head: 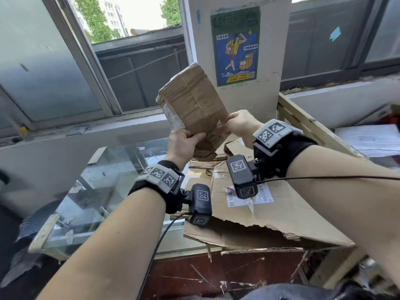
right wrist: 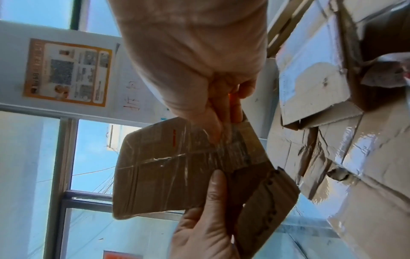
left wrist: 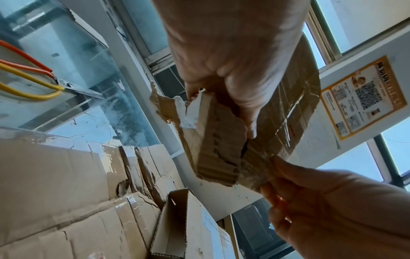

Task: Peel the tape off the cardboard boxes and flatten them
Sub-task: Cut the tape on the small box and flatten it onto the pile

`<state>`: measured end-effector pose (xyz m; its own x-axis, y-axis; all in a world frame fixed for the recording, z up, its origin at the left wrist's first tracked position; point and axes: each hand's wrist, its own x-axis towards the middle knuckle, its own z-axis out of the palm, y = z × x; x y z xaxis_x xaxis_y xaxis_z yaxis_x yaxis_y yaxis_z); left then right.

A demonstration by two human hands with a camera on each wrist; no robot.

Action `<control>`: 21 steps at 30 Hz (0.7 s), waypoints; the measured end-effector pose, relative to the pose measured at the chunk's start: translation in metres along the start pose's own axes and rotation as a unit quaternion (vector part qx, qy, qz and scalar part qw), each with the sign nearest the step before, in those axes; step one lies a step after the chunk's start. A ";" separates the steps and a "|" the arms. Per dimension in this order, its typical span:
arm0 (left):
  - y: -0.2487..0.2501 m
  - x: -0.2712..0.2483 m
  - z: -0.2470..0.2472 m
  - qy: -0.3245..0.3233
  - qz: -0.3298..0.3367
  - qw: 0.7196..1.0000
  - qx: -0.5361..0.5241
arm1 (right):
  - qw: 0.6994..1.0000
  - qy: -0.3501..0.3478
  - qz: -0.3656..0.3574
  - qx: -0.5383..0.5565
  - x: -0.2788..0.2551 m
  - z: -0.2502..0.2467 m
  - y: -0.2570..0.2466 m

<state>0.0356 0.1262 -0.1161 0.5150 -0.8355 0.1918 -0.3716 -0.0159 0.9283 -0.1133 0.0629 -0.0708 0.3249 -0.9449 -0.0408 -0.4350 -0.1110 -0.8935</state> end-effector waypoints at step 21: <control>-0.006 -0.010 0.003 -0.026 0.081 0.990 0.109 | 0.993 -0.108 0.004 -0.050 -0.007 -0.002 0.004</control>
<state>0.0306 0.1335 -0.1247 0.3970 -0.8633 0.3116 -0.6073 0.0075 0.7944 -0.1189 0.0688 -0.0728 0.4887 -0.8592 -0.1515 -0.5153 -0.1441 -0.8448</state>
